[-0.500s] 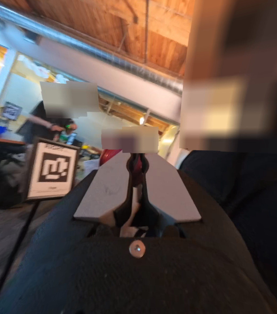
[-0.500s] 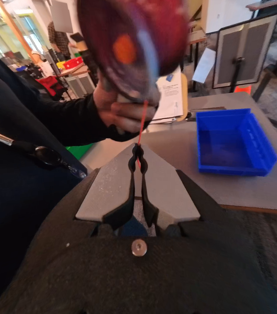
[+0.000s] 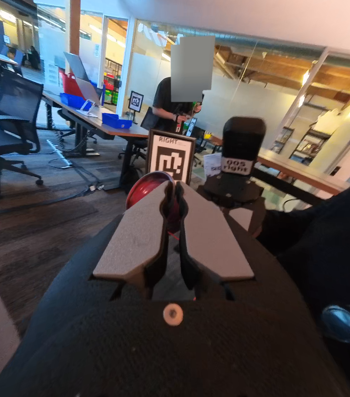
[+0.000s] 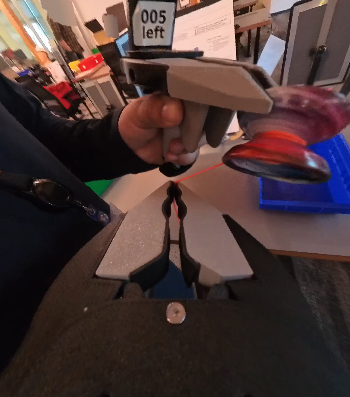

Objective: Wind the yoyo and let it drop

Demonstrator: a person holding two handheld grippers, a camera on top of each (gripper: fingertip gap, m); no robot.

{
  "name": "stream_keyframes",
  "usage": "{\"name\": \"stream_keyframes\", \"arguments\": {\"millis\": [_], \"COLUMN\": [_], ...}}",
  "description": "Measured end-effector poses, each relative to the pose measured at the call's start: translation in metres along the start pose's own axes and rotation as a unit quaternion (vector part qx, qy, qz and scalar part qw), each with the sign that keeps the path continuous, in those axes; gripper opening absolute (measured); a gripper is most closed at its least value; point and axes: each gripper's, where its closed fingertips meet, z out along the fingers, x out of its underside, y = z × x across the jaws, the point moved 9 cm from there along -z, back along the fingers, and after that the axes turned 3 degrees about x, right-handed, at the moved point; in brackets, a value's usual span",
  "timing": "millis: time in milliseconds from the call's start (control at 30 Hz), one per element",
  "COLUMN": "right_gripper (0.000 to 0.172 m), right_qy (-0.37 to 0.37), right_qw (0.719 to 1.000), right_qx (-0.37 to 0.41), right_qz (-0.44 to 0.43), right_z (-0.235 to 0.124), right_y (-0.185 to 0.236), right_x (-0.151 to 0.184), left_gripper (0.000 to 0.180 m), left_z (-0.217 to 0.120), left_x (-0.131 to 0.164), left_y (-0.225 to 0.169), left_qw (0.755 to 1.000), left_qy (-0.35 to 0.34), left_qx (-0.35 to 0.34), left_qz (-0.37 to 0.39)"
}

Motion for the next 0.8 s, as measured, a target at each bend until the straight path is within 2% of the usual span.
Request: {"name": "stream_keyframes", "arguments": {"millis": [33, 100, 267, 367, 433, 533, 600, 667, 800], "right_gripper": [0.000, 0.000, 0.000, 0.000, 0.000, 0.000, 0.000, 0.000, 0.000], "right_qy": [-0.004, -0.005, 0.013, 0.039, 0.074, 0.134, 0.159, 0.140, 0.065], "right_qw": [1.000, 1.000, 0.998, 0.990, 0.973, 0.935, 0.927, 0.948, 0.976], "right_qx": [-0.007, -0.014, 0.027, 0.089, 0.156, 0.233, 0.245, 0.201, 0.149], "right_qz": [0.005, 0.000, -0.052, -0.099, -0.155, -0.231, -0.237, -0.205, -0.145], "right_z": [0.002, 0.004, -0.013, -0.032, -0.044, -0.053, -0.052, -0.046, -0.043], "right_y": [0.001, 0.004, 0.000, -0.009, -0.016, -0.028, -0.038, -0.038, -0.032], "right_x": [0.000, -0.002, -0.015, -0.023, -0.026, -0.024, -0.016, -0.009, -0.007], "left_gripper": [0.001, 0.000, 0.002, 0.002, 0.002, 0.002, 0.002, 0.002, 0.002], "left_z": [0.000, -0.001, 0.001, 0.002, 0.004, 0.008, 0.007, 0.003, -0.001], "left_x": [-0.002, -0.004, 0.006, 0.013, 0.020, 0.032, 0.030, 0.021, 0.009], "left_y": [0.000, 0.002, 0.003, 0.004, 0.007, 0.009, 0.006, 0.002, -0.001], "left_qw": [1.000, 1.000, 0.989, 0.980, 0.977, 0.983, 0.986, 0.981, 0.974], "left_qy": [-0.013, -0.019, 0.068, 0.113, 0.150, 0.179, 0.129, 0.081, 0.046], "left_qx": [0.006, -0.005, -0.077, -0.089, -0.076, 0.017, 0.101, 0.161, 0.206], "left_qz": [-0.013, -0.008, 0.105, 0.140, 0.131, 0.043, -0.027, -0.069, -0.083]}}
